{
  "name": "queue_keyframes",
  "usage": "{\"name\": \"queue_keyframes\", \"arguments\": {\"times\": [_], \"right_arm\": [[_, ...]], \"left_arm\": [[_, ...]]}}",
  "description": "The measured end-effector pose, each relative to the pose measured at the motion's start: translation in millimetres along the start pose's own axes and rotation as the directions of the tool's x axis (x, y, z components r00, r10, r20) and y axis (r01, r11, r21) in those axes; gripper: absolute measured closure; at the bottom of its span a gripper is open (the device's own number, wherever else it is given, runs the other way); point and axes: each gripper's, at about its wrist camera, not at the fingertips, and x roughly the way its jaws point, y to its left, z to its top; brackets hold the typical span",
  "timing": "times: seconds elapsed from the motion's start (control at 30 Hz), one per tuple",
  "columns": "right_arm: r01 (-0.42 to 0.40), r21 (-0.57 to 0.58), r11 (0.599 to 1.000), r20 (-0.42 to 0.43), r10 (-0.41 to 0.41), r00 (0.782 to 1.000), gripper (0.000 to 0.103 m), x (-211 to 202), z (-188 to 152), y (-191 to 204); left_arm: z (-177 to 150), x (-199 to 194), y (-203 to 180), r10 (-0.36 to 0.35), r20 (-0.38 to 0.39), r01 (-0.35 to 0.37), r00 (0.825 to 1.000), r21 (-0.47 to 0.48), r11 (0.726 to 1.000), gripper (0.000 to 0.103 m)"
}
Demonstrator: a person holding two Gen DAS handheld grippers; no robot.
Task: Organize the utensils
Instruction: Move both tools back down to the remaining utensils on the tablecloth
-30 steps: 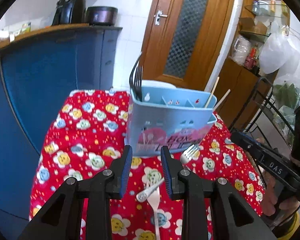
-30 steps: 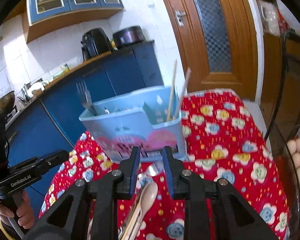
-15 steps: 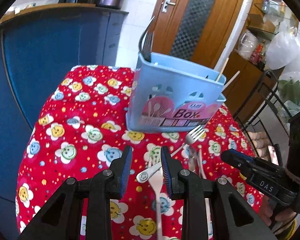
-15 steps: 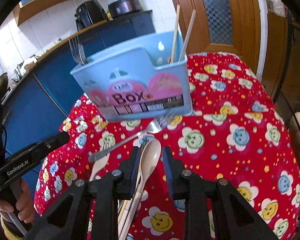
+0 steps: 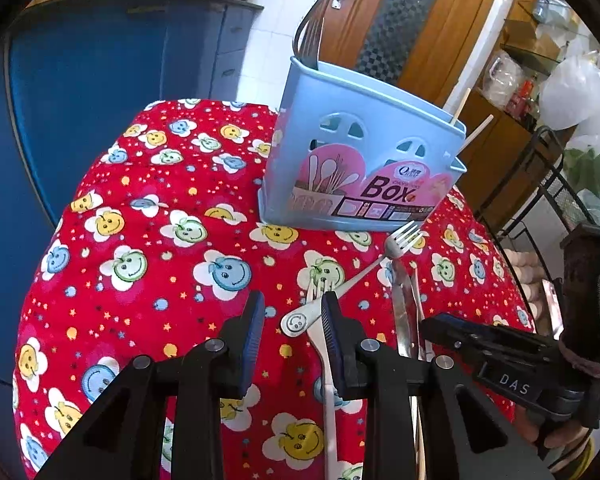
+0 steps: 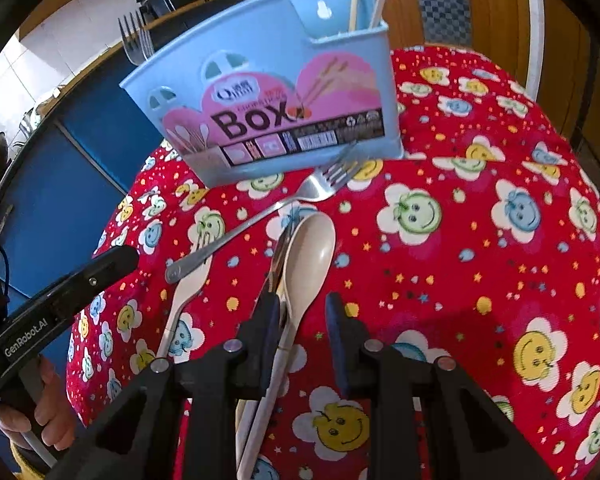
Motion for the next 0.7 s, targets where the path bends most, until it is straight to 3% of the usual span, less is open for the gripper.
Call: {"name": "queue_keyframes", "arguments": {"times": [0.37, 0.43, 0.7], "right_arm": [[-0.023, 0.021, 1.0, -0.01, 0.023, 1.0, 0.077, 9, 1, -7], [-0.022, 0.025, 0.999, -0.006, 0.022, 1.0, 0.084, 9, 0, -7], [-0.045, 0.058, 0.997, 0.025, 0.043, 0.999, 0.093, 1, -1, -16]], "left_arm": [[-4, 4, -5, -0.001, -0.011, 0.002, 1.0, 0.012, 1.0, 0.073], [-5, 4, -7, -0.003, -0.013, 0.003, 1.0, 0.017, 1.0, 0.073], [-8, 5, -19, -0.002, -0.022, 0.003, 1.0, 0.045, 0.999, 0.073]]}}
